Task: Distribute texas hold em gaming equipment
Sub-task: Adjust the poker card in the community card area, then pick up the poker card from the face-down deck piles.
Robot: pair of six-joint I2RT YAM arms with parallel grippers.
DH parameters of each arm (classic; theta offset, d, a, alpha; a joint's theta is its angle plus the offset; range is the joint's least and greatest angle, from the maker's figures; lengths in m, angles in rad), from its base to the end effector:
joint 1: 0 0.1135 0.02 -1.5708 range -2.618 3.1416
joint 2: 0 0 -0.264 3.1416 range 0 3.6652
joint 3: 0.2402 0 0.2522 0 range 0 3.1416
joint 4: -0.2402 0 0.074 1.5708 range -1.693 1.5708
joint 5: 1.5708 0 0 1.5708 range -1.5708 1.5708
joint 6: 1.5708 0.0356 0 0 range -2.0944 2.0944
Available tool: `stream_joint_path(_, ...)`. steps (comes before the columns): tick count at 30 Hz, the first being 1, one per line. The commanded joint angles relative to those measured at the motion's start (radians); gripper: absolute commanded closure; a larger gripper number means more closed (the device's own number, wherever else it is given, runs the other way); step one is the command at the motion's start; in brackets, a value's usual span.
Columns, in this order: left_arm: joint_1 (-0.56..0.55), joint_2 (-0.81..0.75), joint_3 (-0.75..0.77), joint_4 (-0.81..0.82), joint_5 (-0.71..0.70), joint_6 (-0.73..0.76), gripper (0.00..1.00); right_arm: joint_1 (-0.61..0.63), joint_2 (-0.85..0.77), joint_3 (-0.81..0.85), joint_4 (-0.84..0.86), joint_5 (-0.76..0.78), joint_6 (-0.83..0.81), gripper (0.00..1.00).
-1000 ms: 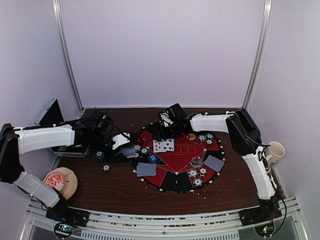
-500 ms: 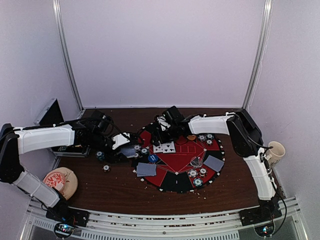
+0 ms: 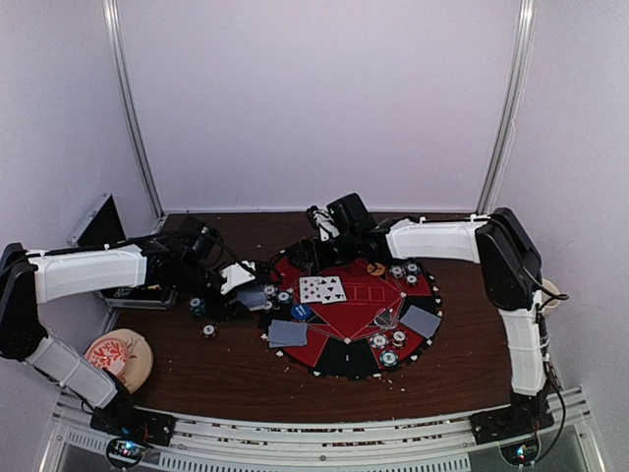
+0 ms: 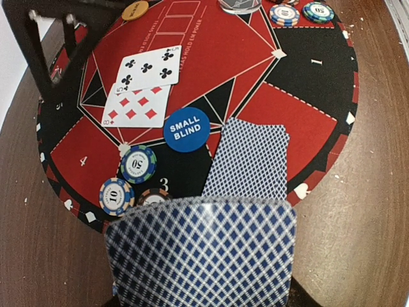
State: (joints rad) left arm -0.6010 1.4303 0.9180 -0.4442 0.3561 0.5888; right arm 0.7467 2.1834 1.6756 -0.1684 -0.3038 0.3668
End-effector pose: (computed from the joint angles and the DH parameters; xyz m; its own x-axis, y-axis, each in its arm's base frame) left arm 0.2304 -0.1730 0.2194 -0.1741 0.7505 -0.6375 0.9529 0.2917 0.0832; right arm 0.3592 0.3469 0.1952 -0.7226 -0.2025 -0.6609 -0.6001 0.6583 0.4545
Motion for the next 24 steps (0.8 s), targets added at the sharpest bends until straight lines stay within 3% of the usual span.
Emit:
stream_joint_path(1, 0.009, -0.025, 0.006, 0.024, 0.002, -0.002, 0.46, 0.014, -0.125, -0.123, 0.177, -0.134, 0.073, 0.03)
stream_joint_path(12, 0.008, -0.003, 0.035, 0.016, -0.022, 0.000, 0.46, 0.124, -0.187, -0.286, 0.372, -0.304, 0.197, 0.04)
stream_joint_path(24, 0.009, 0.011, 0.052, 0.009, -0.006, 0.003, 0.46, 0.165, -0.062, -0.207, 0.430, -0.342, 0.295, 0.10)
